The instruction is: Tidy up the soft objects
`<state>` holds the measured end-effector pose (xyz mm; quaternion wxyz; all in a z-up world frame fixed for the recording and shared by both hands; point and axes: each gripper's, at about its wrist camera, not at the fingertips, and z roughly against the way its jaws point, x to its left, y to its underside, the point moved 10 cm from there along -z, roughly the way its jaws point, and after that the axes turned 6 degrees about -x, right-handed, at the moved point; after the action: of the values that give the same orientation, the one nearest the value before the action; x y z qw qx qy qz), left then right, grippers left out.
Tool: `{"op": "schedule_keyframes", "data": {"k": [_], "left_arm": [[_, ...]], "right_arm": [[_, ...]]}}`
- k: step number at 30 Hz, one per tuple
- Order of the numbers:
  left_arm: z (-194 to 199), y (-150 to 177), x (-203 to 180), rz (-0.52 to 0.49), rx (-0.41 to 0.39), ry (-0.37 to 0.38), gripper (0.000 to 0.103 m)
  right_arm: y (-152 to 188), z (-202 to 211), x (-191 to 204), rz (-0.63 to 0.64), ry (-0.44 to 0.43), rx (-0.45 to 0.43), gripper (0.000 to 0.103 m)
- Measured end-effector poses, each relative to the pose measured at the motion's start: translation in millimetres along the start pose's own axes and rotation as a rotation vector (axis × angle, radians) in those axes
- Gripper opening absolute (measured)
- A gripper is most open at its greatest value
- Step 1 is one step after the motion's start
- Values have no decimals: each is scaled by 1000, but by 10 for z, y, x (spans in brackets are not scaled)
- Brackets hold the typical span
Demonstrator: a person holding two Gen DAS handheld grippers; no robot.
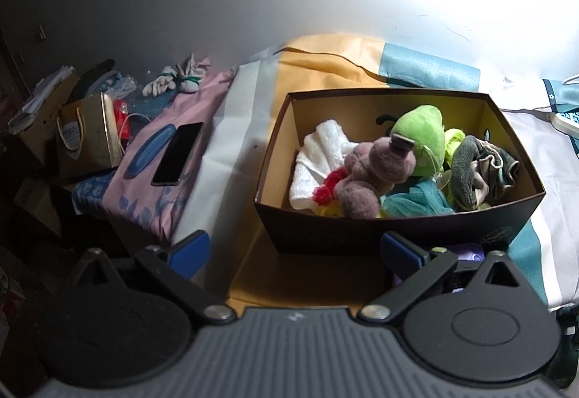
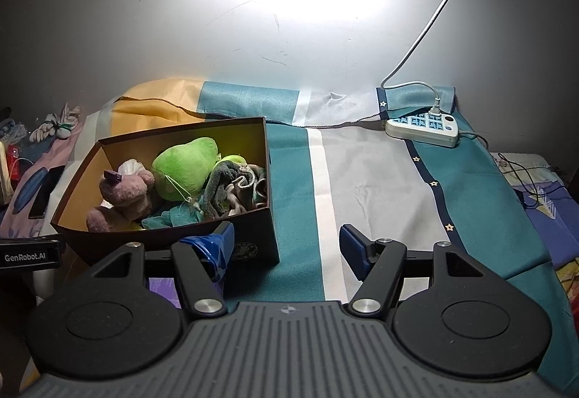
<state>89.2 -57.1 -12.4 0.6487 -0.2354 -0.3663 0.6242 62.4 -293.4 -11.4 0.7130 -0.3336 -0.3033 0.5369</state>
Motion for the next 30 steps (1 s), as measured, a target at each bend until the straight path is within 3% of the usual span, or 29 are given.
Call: {"op": "schedule_keyframes", "data": {"k": [7,12,22,30], "left_arm": [[-20,-194,101,0,-42,-16,100],[-43,-309,55,-9,-57,17,101],[3,-601,76,-11,-132,48,101],[-122,-460,161,-7,-122,94,101]], "right_arm": [[-82,-48,157,20,-6,-3,50],[-166,-65,280,30,-15,-14,50],[-465,-51,513,2,-15,-100,50],[-429,-96,637,-34,-6,-120,50]]}}
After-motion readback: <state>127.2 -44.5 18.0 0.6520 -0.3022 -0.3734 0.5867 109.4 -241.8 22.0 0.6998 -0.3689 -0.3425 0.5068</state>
